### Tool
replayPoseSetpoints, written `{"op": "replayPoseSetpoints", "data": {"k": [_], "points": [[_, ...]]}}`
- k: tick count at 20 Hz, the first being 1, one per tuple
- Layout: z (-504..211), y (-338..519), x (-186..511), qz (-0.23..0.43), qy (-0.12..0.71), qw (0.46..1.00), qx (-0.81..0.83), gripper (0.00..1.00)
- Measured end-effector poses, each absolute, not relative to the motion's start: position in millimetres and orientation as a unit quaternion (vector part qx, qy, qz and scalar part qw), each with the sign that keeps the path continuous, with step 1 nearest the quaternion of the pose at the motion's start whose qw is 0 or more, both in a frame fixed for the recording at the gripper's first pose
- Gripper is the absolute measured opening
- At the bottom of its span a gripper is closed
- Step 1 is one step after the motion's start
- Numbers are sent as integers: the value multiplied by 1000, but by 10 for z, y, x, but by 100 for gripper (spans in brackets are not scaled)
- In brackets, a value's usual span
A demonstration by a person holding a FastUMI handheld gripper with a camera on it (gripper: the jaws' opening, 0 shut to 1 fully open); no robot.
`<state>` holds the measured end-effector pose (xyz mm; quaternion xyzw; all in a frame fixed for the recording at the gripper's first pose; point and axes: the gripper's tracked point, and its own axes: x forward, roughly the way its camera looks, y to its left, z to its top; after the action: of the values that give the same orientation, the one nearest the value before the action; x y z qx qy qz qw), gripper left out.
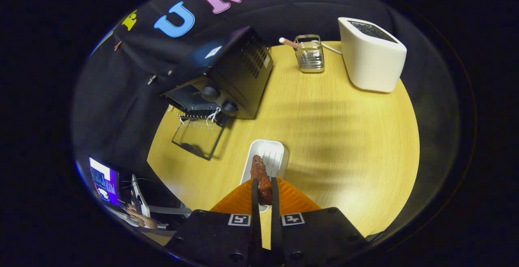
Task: Open the toaster oven, put the food inside, and close the toaster oven door.
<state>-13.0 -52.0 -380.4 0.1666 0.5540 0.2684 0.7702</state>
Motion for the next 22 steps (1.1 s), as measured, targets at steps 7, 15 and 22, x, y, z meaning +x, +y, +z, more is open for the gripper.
{"op": "replayPoseSetpoints", "data": {"k": [7,15,22], "points": [[-3085,-244,-193,230,480,829,173,13],[-2211,489,-294,223,391,872,191,13],[-1873,1368,-460,256,373,867,208,13]]}}
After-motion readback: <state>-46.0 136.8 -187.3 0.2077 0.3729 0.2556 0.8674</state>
